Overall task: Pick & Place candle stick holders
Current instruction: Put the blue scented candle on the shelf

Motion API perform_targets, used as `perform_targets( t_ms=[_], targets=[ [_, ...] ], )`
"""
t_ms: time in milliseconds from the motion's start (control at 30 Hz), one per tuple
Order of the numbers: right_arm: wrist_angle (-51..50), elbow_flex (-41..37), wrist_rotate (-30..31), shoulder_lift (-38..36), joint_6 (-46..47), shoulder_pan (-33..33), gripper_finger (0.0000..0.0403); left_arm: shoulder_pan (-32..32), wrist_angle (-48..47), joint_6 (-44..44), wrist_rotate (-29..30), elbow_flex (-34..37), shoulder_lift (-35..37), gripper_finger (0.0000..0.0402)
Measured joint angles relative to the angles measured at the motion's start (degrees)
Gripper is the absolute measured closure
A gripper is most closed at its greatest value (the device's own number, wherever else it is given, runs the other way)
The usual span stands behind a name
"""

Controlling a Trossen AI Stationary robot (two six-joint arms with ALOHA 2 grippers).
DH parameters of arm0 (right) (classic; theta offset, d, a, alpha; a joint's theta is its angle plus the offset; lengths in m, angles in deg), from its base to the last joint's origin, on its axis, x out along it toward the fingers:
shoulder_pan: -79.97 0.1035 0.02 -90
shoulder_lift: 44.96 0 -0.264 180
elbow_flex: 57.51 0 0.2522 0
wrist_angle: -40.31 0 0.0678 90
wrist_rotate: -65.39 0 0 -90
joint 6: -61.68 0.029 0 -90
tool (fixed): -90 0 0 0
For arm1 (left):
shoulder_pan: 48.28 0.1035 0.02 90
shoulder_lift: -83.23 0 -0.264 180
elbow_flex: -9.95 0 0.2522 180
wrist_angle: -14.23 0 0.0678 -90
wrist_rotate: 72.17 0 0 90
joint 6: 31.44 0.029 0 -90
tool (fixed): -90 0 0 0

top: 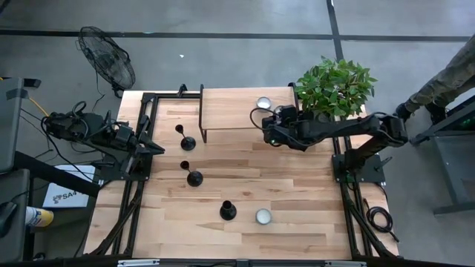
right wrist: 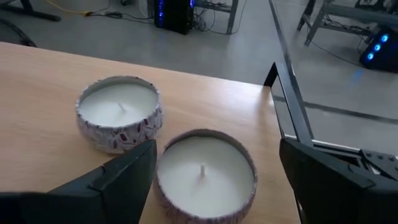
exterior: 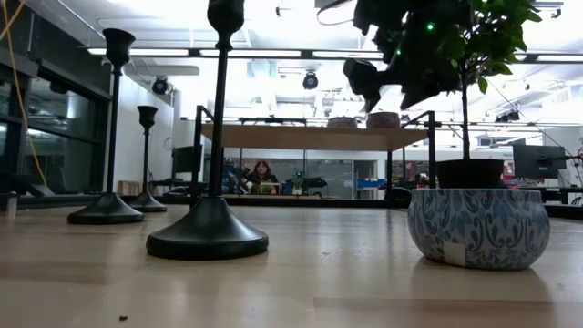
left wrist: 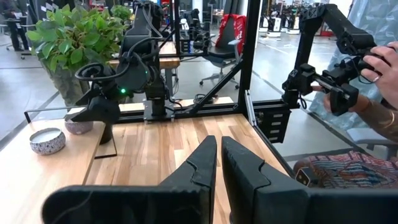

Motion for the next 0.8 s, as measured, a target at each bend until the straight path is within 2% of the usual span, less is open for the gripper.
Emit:
perform_targets(
  t_ms=[233, 467, 600, 800],
  targets=[
    [0.47, 0.00, 1.56, -1.29, -1.21, 2.39, 0.0071, -0.02, 0.00, -0.01, 0.00, 0.00, 0.00, 0.0376],
    [1.13, 0.00, -0.09, -3.00, -5.74, 7.07, 0.0071, 0.00, 0.00, -0.01, 0.02, 0.00, 0.00, 0.0376],
    [1.20, 0.00, -4.23, -3.43, -9.67, 10.24, 0.0071, 0.00, 0.02, 0.00, 0.00, 0.00, 0.01, 0.0376],
    [2.69, 0.00, -13.82, -3.43, -14.83, 15.43, 0.0071, 0.00, 0.00, 0.01, 0.00, 0.00, 0.00, 0.0376]
  ],
)
